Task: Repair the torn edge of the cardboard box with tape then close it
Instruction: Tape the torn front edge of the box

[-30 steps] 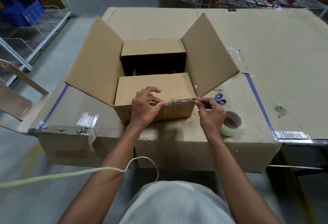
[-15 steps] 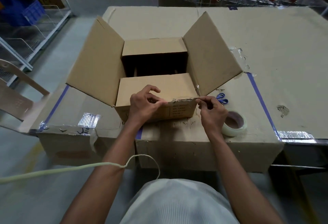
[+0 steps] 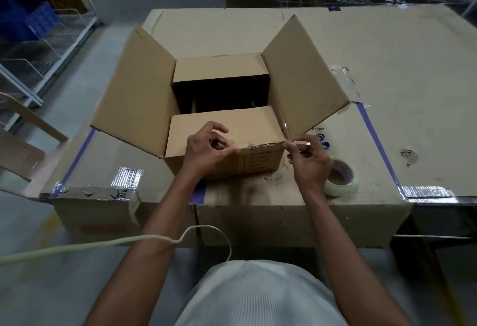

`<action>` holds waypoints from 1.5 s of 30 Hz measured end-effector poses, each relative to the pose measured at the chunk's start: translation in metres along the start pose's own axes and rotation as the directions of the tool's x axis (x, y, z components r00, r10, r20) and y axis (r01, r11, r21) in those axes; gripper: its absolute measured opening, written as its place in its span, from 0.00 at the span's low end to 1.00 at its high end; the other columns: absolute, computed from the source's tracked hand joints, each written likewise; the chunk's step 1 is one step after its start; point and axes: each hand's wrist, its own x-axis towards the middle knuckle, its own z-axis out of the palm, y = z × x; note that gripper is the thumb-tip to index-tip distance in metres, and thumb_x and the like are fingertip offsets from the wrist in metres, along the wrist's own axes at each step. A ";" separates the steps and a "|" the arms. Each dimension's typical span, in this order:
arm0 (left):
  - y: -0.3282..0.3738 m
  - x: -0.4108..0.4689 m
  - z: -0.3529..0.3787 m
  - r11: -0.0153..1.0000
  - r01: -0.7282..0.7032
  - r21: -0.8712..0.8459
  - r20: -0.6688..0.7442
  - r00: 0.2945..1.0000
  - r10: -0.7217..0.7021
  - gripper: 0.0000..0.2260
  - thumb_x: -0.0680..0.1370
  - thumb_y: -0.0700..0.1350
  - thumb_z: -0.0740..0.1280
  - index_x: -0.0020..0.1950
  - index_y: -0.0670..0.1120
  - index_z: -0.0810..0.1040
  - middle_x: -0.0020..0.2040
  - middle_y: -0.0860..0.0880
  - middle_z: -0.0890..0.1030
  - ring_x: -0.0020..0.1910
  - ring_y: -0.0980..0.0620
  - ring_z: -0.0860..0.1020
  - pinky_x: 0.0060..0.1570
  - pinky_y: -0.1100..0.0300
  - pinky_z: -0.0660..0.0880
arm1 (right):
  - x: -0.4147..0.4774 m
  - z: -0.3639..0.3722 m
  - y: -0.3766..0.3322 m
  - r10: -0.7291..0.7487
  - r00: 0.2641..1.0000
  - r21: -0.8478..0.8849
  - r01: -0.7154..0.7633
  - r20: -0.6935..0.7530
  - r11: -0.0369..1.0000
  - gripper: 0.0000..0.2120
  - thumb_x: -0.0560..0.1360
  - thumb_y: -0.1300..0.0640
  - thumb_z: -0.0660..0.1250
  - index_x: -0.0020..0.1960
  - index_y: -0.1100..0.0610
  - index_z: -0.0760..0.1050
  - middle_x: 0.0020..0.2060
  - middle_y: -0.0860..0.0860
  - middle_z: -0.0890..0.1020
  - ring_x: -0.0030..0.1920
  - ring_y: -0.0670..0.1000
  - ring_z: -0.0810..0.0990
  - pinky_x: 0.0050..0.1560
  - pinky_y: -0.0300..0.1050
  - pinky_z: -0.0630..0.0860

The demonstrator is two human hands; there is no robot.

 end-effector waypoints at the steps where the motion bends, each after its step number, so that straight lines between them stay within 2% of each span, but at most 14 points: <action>1: 0.000 0.001 -0.001 1.000 0.012 -0.002 0.017 1.000 -0.012 0.24 0.69 0.47 0.83 0.61 0.48 0.78 0.44 0.52 0.87 0.42 0.60 0.85 0.43 0.71 0.79 | 0.001 -0.003 -0.001 -0.057 0.998 -0.054 0.057 -0.009 0.997 0.09 0.74 0.51 0.79 0.47 0.48 0.79 0.37 0.41 0.84 0.37 0.45 0.85 0.39 0.54 0.83; 3: 0.000 0.003 -0.001 0.999 0.033 -0.005 0.042 0.999 -0.033 0.25 0.69 0.47 0.83 0.62 0.48 0.77 0.44 0.52 0.86 0.42 0.59 0.84 0.42 0.71 0.78 | 0.003 -0.009 0.000 -0.231 0.973 -0.198 0.224 -0.011 0.954 0.09 0.74 0.51 0.79 0.44 0.53 0.80 0.37 0.45 0.81 0.35 0.48 0.81 0.35 0.51 0.80; 5: -0.001 0.004 -0.002 0.999 0.053 -0.013 0.058 0.997 -0.052 0.26 0.69 0.48 0.83 0.62 0.49 0.76 0.45 0.52 0.86 0.43 0.58 0.84 0.43 0.68 0.79 | 0.007 -0.009 0.003 -0.449 0.893 -0.279 0.437 0.024 0.855 0.04 0.74 0.60 0.78 0.44 0.58 0.84 0.39 0.52 0.80 0.36 0.51 0.78 0.33 0.50 0.78; 7: -0.001 0.005 -0.002 0.998 0.062 -0.020 0.063 0.996 -0.061 0.27 0.68 0.48 0.83 0.63 0.49 0.75 0.44 0.52 0.86 0.44 0.59 0.84 0.43 0.70 0.78 | 0.007 -0.004 0.009 -0.618 0.783 -0.323 0.606 0.078 0.727 0.13 0.69 0.74 0.74 0.49 0.60 0.87 0.41 0.56 0.82 0.42 0.54 0.77 0.39 0.46 0.77; 9: -0.001 0.005 -0.002 0.997 0.077 -0.019 0.054 0.996 -0.076 0.29 0.68 0.48 0.83 0.64 0.50 0.74 0.43 0.53 0.86 0.45 0.61 0.84 0.43 0.70 0.77 | 0.006 0.002 0.013 -0.675 0.724 -0.329 0.677 0.137 0.659 0.22 0.67 0.80 0.68 0.54 0.62 0.87 0.47 0.57 0.85 0.48 0.56 0.74 0.47 0.43 0.74; 15: -0.011 0.004 -0.001 0.989 0.145 0.008 -0.009 0.989 -0.145 0.31 0.59 0.68 0.78 0.57 0.62 0.71 0.38 0.56 0.84 0.52 0.45 0.82 0.55 0.40 0.80 | 0.008 0.003 0.024 -0.703 0.689 -0.311 0.717 0.179 0.624 0.24 0.70 0.76 0.63 0.61 0.62 0.84 0.59 0.53 0.86 0.54 0.57 0.75 0.53 0.49 0.77; 19: -0.011 0.006 -0.001 0.990 0.134 0.044 -0.016 0.991 -0.134 0.28 0.62 0.63 0.82 0.54 0.60 0.72 0.38 0.55 0.82 0.50 0.46 0.81 0.56 0.39 0.79 | 0.005 0.007 0.030 -0.659 0.727 -0.335 0.681 0.196 0.652 0.25 0.72 0.75 0.66 0.65 0.58 0.83 0.62 0.49 0.85 0.54 0.57 0.75 0.54 0.54 0.77; 23: -0.012 0.008 -0.002 0.984 0.161 0.076 -0.015 0.987 -0.161 0.25 0.62 0.62 0.83 0.51 0.61 0.74 0.41 0.57 0.81 0.53 0.46 0.80 0.56 0.40 0.79 | -0.002 0.006 0.027 -0.577 0.783 -0.305 0.622 0.231 0.721 0.13 0.83 0.56 0.66 0.66 0.56 0.82 0.62 0.49 0.85 0.52 0.55 0.75 0.52 0.56 0.76; 30: -0.005 0.003 -0.002 0.991 0.098 0.089 -0.018 0.995 -0.096 0.18 0.65 0.59 0.82 0.50 0.62 0.79 0.47 0.56 0.77 0.56 0.46 0.76 0.56 0.38 0.78 | 0.012 0.006 0.015 -0.567 0.783 -0.307 0.622 0.254 0.721 0.13 0.81 0.57 0.69 0.63 0.58 0.84 0.55 0.52 0.85 0.50 0.56 0.75 0.50 0.53 0.77; 33: -0.001 0.004 0.001 0.990 0.071 0.120 -0.031 0.997 -0.068 0.17 0.67 0.55 0.83 0.51 0.64 0.81 0.52 0.55 0.75 0.59 0.47 0.74 0.57 0.39 0.77 | 0.015 0.004 0.017 -0.588 0.761 -0.293 0.649 0.274 0.703 0.18 0.85 0.51 0.60 0.61 0.58 0.85 0.58 0.51 0.86 0.48 0.56 0.75 0.49 0.51 0.77; 37: 0.018 -0.003 0.021 0.945 -0.184 0.272 -0.062 0.976 0.208 0.16 0.72 0.48 0.78 0.58 0.58 0.85 0.57 0.56 0.80 0.61 0.47 0.71 0.59 0.43 0.71 | 0.014 0.003 0.017 -0.593 0.764 -0.284 0.645 0.253 0.710 0.20 0.86 0.50 0.56 0.59 0.57 0.86 0.56 0.49 0.87 0.43 0.55 0.75 0.43 0.52 0.76; 40: 0.026 -0.002 0.046 0.732 -0.437 0.522 0.049 0.873 0.485 0.17 0.76 0.58 0.71 0.62 0.54 0.84 0.61 0.54 0.84 0.63 0.45 0.74 0.59 0.46 0.63 | 0.009 0.005 0.017 -0.583 0.781 -0.306 0.625 0.225 0.718 0.19 0.85 0.51 0.57 0.60 0.57 0.86 0.56 0.50 0.87 0.42 0.53 0.74 0.42 0.50 0.75; 42: 0.017 0.002 0.060 0.571 -0.548 0.610 0.150 0.789 0.596 0.15 0.80 0.56 0.69 0.62 0.51 0.85 0.61 0.52 0.85 0.63 0.43 0.78 0.62 0.45 0.63 | 0.009 0.004 0.019 -0.592 0.774 -0.315 0.633 0.227 0.707 0.17 0.86 0.53 0.59 0.61 0.56 0.85 0.57 0.49 0.87 0.41 0.55 0.76 0.41 0.50 0.75; 45: -0.005 0.004 0.066 0.523 -0.585 0.619 0.124 0.731 0.671 0.13 0.81 0.50 0.71 0.63 0.49 0.85 0.59 0.50 0.87 0.59 0.41 0.82 0.62 0.45 0.66 | 0.010 0.002 0.029 -0.620 0.747 -0.335 0.663 0.240 0.670 0.14 0.79 0.65 0.72 0.62 0.55 0.85 0.58 0.48 0.86 0.39 0.55 0.76 0.41 0.49 0.74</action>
